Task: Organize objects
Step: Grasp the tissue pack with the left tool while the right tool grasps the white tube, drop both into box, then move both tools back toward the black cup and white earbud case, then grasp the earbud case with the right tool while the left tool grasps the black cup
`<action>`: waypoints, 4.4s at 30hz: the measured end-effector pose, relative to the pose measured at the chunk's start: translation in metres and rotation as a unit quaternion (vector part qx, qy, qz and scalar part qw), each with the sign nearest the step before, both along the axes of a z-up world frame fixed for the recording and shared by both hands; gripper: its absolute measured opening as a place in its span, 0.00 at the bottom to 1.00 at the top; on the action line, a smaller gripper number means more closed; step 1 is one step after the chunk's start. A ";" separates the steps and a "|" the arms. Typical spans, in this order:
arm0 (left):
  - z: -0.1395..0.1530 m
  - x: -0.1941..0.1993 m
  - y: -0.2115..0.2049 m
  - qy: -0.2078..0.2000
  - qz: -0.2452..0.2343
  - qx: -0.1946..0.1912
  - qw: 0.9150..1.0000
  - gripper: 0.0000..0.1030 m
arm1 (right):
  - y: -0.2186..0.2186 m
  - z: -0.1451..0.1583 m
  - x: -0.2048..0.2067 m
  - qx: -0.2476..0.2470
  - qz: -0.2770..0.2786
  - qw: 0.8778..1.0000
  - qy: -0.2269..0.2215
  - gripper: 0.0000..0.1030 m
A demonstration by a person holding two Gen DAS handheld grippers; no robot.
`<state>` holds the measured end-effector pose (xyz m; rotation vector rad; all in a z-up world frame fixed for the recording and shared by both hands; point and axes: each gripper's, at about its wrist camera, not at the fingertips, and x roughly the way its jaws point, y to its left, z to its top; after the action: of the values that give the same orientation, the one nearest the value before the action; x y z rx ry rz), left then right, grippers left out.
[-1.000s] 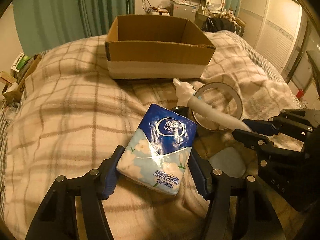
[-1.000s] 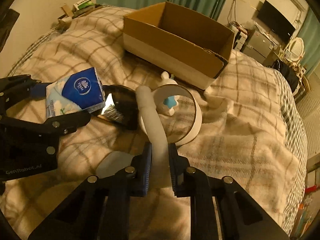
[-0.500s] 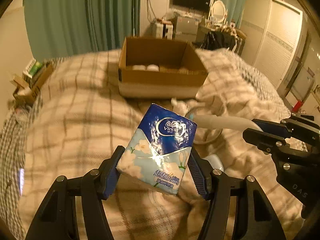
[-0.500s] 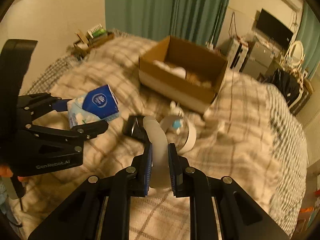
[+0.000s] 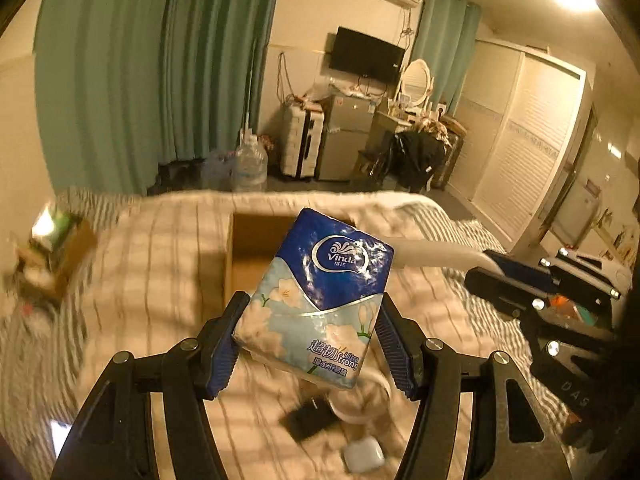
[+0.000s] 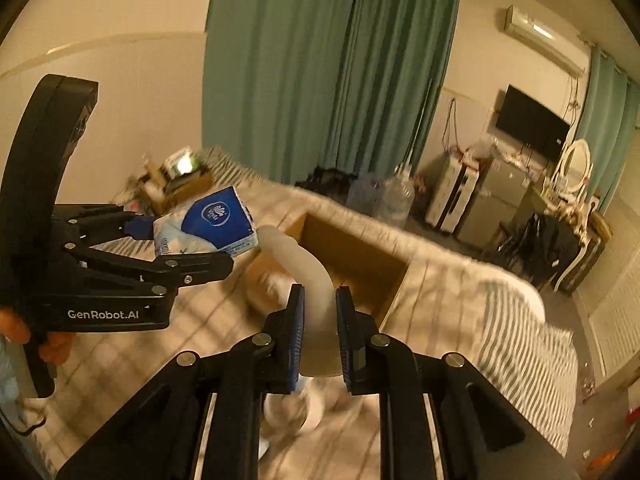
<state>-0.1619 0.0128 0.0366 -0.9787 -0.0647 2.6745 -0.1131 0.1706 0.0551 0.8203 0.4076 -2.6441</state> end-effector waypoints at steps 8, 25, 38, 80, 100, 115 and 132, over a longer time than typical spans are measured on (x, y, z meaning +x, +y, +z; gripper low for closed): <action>-0.001 -0.117 0.006 -0.011 0.021 -0.051 0.998 0.62 | -0.008 0.015 -0.106 0.015 -0.008 1.000 0.000 0.14; -0.152 -0.189 0.029 -0.061 -0.004 -0.132 0.989 0.64 | 0.012 -0.156 -0.228 -0.006 -0.023 0.992 -0.128 0.17; -0.049 -0.108 0.014 0.001 0.020 -0.097 0.995 0.96 | 0.042 -0.027 -0.141 -0.024 -0.060 0.998 -0.010 0.68; -0.185 0.099 -0.042 -0.070 0.116 -0.065 0.989 1.00 | -0.033 -0.252 0.037 0.054 -0.044 0.977 -0.201 0.58; -0.181 0.090 -0.021 -0.078 0.083 -0.094 0.989 1.00 | 0.001 -0.200 0.045 -0.005 -0.063 0.985 -0.163 0.53; -0.221 0.013 0.058 -0.119 -0.014 -0.183 0.976 0.99 | 0.034 -0.163 -0.015 -0.022 -0.075 0.991 -0.111 0.53; -0.236 0.006 0.048 -0.164 -0.029 -0.080 0.983 0.47 | 0.042 -0.186 -0.010 -0.055 -0.077 0.986 -0.135 0.53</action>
<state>-0.1560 0.0610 -0.1994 -1.4421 0.1111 2.4697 -0.1235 0.2130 -0.1308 1.1954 0.1309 -2.6122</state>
